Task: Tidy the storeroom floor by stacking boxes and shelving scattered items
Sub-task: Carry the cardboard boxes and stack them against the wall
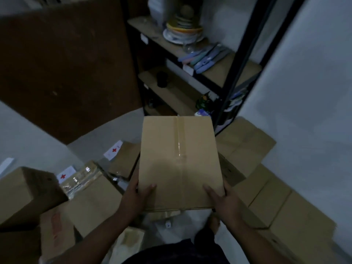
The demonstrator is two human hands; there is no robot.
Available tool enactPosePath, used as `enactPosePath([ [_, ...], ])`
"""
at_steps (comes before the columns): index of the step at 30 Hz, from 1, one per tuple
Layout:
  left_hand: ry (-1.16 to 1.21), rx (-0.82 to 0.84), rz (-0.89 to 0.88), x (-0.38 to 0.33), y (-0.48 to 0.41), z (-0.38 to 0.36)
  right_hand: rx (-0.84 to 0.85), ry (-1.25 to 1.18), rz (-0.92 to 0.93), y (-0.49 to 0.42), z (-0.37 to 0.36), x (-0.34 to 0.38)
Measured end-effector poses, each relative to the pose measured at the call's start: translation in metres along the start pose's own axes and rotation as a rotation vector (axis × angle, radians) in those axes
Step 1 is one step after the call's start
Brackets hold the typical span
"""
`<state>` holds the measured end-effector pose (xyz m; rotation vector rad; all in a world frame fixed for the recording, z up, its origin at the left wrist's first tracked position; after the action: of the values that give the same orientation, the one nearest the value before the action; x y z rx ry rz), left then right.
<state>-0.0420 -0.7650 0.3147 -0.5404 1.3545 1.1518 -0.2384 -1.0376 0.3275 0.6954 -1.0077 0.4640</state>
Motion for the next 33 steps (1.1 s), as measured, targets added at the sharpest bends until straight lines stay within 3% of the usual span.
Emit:
enactPosePath([
  [13, -0.072, 0.159, -0.061, -0.023, 0.061, -0.095, -0.248, -0.15, -0.105, 0.087, 0.112, -0.066],
  [19, -0.119, 0.199, -0.188, -0.068, 0.09, -0.177, -0.346, -0.144, -0.141, 0.103, 0.198, -0.09],
  [33, -0.174, 0.488, -0.232, -0.098, 0.159, -0.41, -0.547, -0.08, -0.136, 0.134, 0.409, -0.168],
])
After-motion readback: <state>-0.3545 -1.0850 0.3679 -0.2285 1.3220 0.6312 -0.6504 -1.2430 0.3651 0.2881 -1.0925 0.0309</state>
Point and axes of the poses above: each hand's wrist, its own y-axis away from the middle knuckle, its own z-axis out of the back of the hand, x = y × z, the point moved 8 cm from there along -y, towards the middle knuckle, and after that the axes turned 8 degrees about y, right-handed, at the moved point
